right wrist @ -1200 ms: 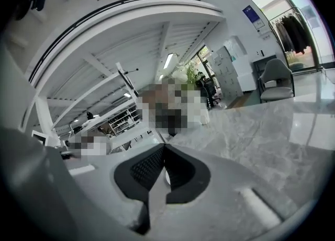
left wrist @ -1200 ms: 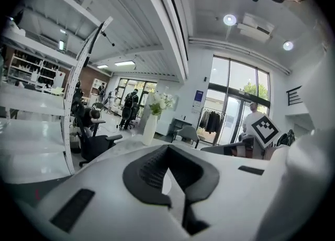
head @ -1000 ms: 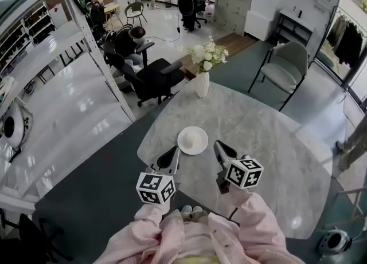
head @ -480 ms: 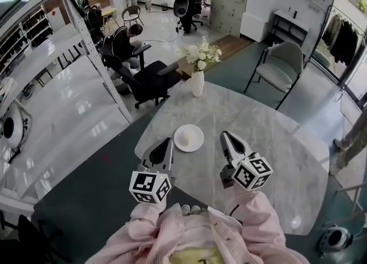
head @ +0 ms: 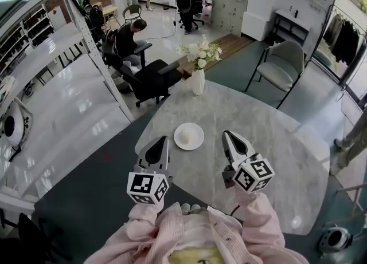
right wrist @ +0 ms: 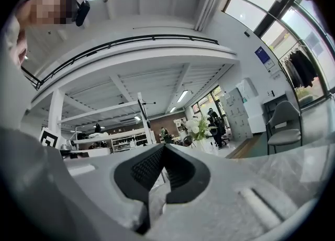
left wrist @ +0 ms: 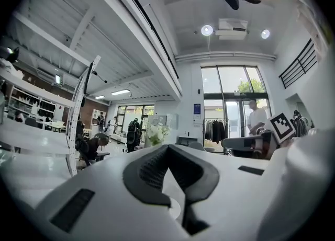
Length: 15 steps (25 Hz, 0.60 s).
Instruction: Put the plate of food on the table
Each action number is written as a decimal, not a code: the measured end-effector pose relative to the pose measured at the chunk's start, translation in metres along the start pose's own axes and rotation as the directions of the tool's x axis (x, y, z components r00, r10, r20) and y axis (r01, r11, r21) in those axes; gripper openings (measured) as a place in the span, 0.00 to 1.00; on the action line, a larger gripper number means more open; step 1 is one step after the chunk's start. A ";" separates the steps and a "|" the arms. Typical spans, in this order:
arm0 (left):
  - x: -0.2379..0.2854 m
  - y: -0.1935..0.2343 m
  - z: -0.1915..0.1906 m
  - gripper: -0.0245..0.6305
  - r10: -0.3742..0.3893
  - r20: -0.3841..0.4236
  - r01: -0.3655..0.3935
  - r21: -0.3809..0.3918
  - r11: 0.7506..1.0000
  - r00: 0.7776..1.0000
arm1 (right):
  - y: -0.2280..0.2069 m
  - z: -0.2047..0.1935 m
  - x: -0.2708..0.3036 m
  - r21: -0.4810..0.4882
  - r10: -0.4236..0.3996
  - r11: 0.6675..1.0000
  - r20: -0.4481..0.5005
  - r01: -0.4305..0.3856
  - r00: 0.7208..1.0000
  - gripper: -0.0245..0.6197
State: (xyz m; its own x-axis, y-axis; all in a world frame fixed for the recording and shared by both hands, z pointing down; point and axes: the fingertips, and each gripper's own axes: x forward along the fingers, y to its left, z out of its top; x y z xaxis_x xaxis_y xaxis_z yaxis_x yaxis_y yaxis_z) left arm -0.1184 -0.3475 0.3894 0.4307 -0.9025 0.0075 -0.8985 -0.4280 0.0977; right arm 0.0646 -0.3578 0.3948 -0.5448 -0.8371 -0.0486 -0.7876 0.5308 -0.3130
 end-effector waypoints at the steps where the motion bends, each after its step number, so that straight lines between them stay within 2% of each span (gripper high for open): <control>1: 0.000 0.001 0.000 0.03 0.001 -0.001 -0.001 0.000 1.000 1.000 | 0.000 -0.001 0.000 -0.001 -0.001 1.000 -0.001 0.001 1.000 0.05; 15: 0.000 0.012 -0.004 0.03 0.021 -0.025 -0.021 -0.010 1.000 0.999 | -0.007 -0.006 0.000 -0.034 -0.054 0.998 -0.018 0.053 0.998 0.05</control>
State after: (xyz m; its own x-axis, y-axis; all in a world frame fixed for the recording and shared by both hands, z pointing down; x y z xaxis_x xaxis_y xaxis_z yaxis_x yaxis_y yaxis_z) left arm -0.1291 -0.3525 0.3950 0.4137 -0.9098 0.0344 -0.9066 -0.4082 0.1075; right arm 0.0687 -0.3610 0.4026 -0.5064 -0.8622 -0.0149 -0.8250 0.4895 -0.2825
